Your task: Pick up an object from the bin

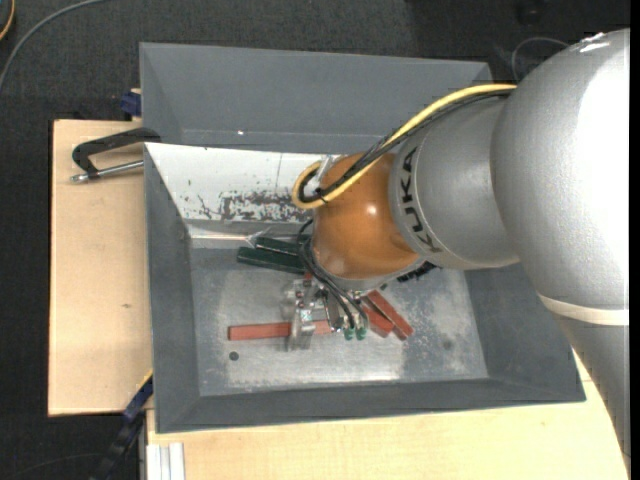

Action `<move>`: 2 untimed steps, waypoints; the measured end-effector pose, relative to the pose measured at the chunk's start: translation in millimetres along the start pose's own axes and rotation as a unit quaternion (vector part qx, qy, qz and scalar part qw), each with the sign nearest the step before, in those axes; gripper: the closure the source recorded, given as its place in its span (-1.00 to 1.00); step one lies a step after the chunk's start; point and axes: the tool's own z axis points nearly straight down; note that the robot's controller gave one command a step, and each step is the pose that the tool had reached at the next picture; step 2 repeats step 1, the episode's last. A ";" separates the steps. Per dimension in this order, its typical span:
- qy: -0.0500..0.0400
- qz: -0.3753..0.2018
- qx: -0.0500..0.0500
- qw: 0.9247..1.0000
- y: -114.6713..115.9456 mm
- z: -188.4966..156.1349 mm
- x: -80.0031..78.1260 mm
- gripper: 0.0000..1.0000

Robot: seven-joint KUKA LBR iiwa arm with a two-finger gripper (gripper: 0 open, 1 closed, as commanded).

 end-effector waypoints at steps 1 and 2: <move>-0.007 -0.005 -0.001 1.000 7.4 -144.3 -19.5 1.00; -0.007 -0.005 -0.001 1.000 7.4 -144.3 -19.5 1.00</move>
Offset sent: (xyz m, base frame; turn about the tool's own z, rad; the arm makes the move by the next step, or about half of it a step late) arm 0.0156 0.0077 0.1387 -0.0112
